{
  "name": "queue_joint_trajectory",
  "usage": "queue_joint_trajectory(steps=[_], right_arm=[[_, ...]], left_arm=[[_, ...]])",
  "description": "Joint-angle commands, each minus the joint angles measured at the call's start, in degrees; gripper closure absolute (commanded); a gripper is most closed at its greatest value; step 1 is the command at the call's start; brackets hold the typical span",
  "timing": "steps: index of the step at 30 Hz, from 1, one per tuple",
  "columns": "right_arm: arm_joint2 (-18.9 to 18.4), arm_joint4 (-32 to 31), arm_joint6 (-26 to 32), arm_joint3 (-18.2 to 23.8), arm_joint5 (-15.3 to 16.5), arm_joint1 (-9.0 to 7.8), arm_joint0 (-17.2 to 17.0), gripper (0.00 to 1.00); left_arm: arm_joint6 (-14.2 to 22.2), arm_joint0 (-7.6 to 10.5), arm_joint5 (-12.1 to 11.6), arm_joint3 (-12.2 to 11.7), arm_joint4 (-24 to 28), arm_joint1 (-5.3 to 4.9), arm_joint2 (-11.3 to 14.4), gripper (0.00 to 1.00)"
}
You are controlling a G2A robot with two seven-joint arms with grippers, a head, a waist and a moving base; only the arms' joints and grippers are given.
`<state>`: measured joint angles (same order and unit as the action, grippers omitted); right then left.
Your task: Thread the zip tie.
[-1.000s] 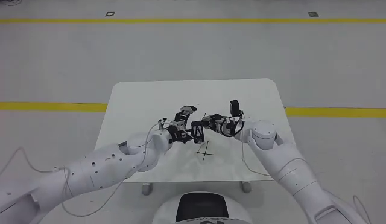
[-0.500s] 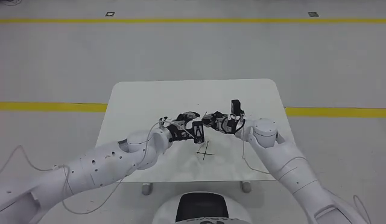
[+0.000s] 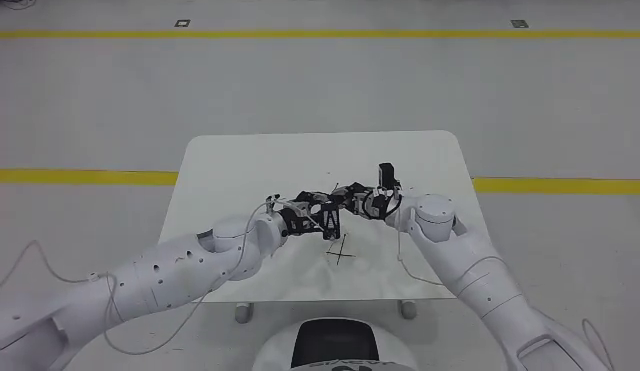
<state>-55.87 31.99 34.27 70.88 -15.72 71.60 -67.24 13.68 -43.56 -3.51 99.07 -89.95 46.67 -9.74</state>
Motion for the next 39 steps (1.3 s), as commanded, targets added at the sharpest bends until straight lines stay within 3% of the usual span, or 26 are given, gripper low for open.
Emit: queue_joint_trajectory(steps=[1, 17, 27, 31, 35, 39], right_arm=[[0.14, 0.02, 0.13, -0.20, 0.03, 0.09, 0.16, 1.00], [-0.09, 0.05, 1.61, -0.80, 0.84, 0.35, 0.10, 1.00], [-0.53, -0.07, 2.60, -0.72, 1.43, 0.35, -0.16, 1.00], [-0.66, -0.14, 2.82, -0.67, 1.59, 0.36, -0.25, 1.00], [-0.83, -0.16, 2.88, -0.67, 1.75, 0.37, -0.40, 1.00], [-1.09, -0.22, 2.97, -0.55, 1.93, 0.35, -0.65, 1.00]], left_arm=[[-0.08, 0.02, -0.04, -0.06, 0.00, 0.05, 0.00, 0.80], [0.07, 0.08, 0.35, -0.25, 0.00, 0.14, 0.00, 0.86], [-0.08, 0.11, 0.27, -0.34, 0.00, 0.18, 0.00, 0.96], [-0.17, 0.12, 0.40, -0.37, 0.00, 0.19, 0.00, 0.91], [-0.23, 0.10, 0.43, -0.41, 0.00, 0.19, 0.00, 0.80], [-0.10, 0.08, 0.59, -0.44, 0.00, 0.17, 0.00, 0.79]])
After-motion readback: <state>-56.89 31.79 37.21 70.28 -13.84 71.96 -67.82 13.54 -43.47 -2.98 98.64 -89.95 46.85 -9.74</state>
